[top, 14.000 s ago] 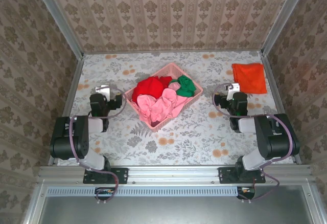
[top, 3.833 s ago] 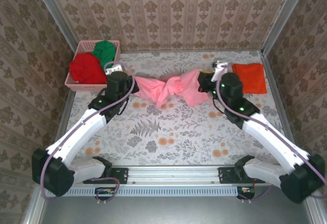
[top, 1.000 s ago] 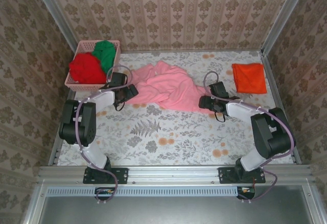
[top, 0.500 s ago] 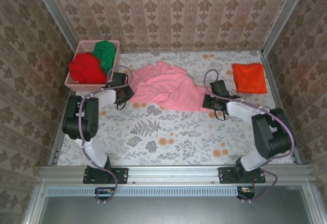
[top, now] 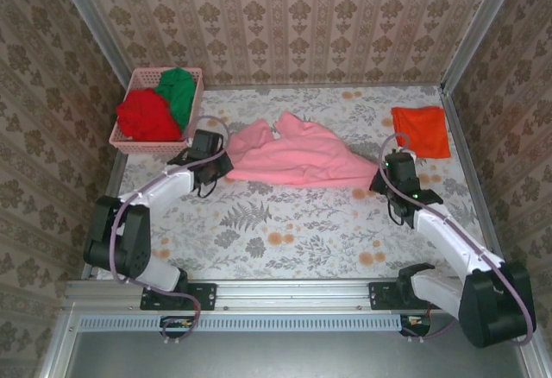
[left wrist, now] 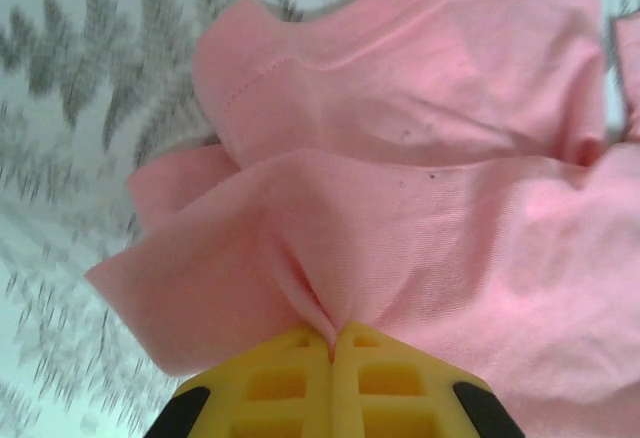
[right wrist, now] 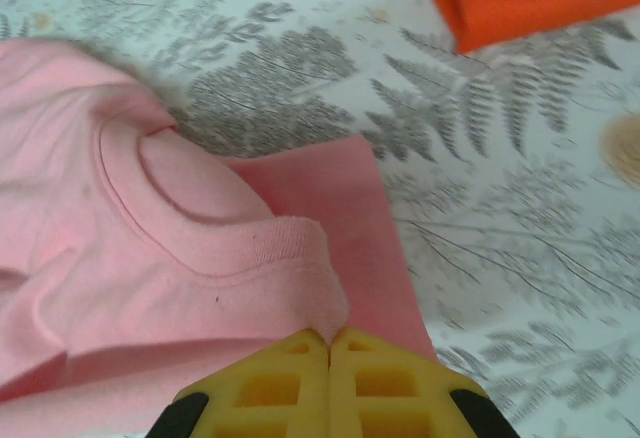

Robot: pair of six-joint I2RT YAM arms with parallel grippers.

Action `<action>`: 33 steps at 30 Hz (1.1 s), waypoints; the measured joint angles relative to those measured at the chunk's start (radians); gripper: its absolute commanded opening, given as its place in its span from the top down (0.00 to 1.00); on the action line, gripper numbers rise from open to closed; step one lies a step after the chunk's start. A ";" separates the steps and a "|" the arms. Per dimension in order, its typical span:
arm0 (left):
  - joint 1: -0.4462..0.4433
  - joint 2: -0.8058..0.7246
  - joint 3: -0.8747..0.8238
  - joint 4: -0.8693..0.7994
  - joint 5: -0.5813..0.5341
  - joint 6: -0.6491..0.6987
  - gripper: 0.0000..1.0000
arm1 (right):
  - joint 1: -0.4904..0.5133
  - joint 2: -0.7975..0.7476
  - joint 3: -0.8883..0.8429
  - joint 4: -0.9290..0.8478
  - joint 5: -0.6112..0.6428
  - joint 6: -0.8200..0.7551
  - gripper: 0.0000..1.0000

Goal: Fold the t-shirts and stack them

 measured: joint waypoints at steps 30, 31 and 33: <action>0.086 -0.281 0.603 -0.251 -0.170 0.259 1.00 | -0.017 -0.301 0.524 0.039 -0.278 -0.367 1.00; 0.086 -0.298 0.609 -0.267 -0.173 0.267 1.00 | -0.017 -0.322 0.523 0.036 -0.292 -0.370 1.00; 0.086 -0.312 0.624 -0.292 -0.179 0.283 1.00 | -0.017 -0.343 0.523 0.031 -0.307 -0.373 1.00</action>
